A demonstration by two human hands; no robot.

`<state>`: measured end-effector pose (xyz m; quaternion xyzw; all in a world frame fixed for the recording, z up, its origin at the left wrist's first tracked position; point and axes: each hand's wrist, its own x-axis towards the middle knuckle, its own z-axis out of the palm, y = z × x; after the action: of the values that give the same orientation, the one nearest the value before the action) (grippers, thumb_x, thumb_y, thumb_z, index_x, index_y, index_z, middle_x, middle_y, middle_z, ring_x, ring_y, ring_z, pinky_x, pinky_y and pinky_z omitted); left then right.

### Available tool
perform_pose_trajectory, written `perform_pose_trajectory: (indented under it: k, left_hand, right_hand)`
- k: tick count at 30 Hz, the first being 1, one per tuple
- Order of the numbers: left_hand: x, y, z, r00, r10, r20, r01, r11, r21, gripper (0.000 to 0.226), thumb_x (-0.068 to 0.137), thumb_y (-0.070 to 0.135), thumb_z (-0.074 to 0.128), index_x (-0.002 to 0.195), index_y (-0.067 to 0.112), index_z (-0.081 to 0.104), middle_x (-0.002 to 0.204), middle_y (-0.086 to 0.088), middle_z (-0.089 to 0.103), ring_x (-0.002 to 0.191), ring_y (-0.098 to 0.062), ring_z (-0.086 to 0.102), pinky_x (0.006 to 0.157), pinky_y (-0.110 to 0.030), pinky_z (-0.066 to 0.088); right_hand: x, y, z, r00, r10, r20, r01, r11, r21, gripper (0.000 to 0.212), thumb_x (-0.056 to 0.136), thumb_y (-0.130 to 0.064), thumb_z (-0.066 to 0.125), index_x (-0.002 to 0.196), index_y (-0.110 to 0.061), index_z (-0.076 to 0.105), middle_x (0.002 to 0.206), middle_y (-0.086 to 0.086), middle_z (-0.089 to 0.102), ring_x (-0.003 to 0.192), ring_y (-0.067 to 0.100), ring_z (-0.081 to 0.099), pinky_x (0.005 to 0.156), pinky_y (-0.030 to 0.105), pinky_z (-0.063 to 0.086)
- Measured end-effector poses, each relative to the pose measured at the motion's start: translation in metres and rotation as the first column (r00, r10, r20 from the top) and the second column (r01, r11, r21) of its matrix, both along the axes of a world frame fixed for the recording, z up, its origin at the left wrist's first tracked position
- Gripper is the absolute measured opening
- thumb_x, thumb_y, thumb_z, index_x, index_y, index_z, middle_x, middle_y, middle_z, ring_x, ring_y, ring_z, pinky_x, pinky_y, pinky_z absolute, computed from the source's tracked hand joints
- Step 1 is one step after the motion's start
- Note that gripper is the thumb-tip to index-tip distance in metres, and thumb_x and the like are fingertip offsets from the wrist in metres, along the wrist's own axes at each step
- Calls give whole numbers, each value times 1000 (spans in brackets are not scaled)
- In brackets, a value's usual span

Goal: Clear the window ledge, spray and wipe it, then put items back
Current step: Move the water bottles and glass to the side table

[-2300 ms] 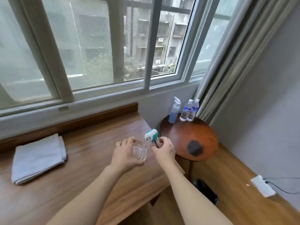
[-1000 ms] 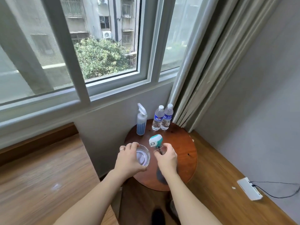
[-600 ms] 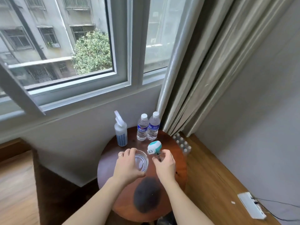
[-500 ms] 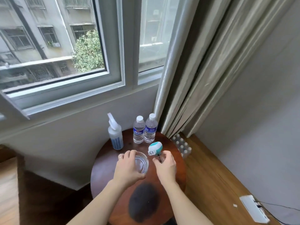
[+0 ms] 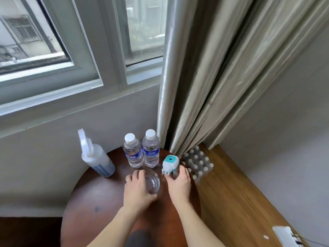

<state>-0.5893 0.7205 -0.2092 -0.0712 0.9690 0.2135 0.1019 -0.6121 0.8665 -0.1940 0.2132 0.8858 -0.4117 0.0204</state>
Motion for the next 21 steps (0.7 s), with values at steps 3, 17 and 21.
perform_pose_trajectory:
  k: [3, 17, 21]
  left_hand:
    - [-7, 6, -10, 1000, 18, -12, -18, 1000, -16, 86, 49, 57, 75, 121, 15, 53, 121, -2, 55, 109, -32, 48, 87, -38, 49]
    - [-17, 12, -34, 996, 37, -77, -40, 999, -36, 76, 39, 57, 72, 100, 13, 57, 115, -9, 59, 97, -36, 53, 69, -41, 54]
    - [-18, 10, -35, 998, 36, -46, -38, 999, -38, 81, 40, 62, 73, 104, 15, 56, 118, -6, 58, 100, -34, 52, 70, -40, 55]
  right_hand:
    - [-16, 3, -10, 1000, -3, 2, 3, 1000, -12, 50, 78, -16, 83, 121, -4, 60, 125, 14, 62, 118, 33, 57, 96, 38, 43]
    - [-44, -5, -39, 998, -34, -51, 30, 997, -66, 38, 68, -5, 85, 98, -2, 62, 103, 15, 67, 102, 37, 61, 84, 37, 42]
    - [-41, -8, -43, 997, -65, -46, 62, 996, -61, 35, 68, 2, 81, 98, -1, 63, 103, 17, 68, 104, 39, 61, 87, 36, 43]
